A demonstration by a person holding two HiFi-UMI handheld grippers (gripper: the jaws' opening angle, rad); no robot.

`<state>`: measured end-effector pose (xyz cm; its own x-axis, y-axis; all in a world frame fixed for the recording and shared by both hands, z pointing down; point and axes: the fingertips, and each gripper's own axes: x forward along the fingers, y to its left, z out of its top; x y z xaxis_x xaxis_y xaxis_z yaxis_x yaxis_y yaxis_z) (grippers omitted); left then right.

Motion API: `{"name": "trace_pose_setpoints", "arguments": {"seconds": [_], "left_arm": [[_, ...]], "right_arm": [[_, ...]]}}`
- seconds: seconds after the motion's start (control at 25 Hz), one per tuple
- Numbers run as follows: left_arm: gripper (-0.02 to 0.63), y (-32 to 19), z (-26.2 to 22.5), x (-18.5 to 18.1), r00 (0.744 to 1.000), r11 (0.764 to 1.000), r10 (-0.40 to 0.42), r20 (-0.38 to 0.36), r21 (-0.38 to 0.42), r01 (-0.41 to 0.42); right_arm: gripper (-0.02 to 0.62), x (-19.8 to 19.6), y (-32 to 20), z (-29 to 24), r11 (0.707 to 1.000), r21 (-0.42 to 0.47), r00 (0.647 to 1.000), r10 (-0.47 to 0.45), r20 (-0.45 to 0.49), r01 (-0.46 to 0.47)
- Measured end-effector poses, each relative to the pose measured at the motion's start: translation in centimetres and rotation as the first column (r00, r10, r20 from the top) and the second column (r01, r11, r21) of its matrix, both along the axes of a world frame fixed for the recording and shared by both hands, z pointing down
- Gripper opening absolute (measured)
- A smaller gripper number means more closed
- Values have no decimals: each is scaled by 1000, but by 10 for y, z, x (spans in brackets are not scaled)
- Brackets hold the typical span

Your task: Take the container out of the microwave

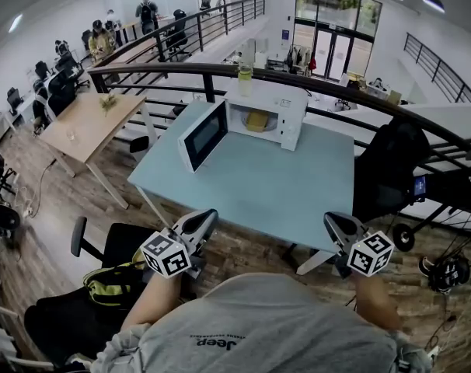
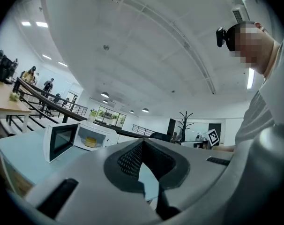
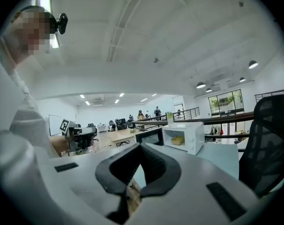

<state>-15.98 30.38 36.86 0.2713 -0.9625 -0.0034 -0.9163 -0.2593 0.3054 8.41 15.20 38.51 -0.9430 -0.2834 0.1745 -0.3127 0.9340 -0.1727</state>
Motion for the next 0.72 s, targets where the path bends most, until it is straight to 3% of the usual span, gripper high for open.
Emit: {"name": "trace_pose_setpoints", "arguments": {"seconds": [0.44, 0.72], "left_arm": [[17, -29, -14, 38, 1000, 1000, -1, 23, 5, 1], [17, -50, -18, 90, 1000, 1000, -25, 14, -7, 25]], "right_arm": [[17, 30, -20, -9, 1000, 11, 1000, -18, 20, 18], [17, 65, -30, -16, 995, 46, 996, -86, 13, 86]]}}
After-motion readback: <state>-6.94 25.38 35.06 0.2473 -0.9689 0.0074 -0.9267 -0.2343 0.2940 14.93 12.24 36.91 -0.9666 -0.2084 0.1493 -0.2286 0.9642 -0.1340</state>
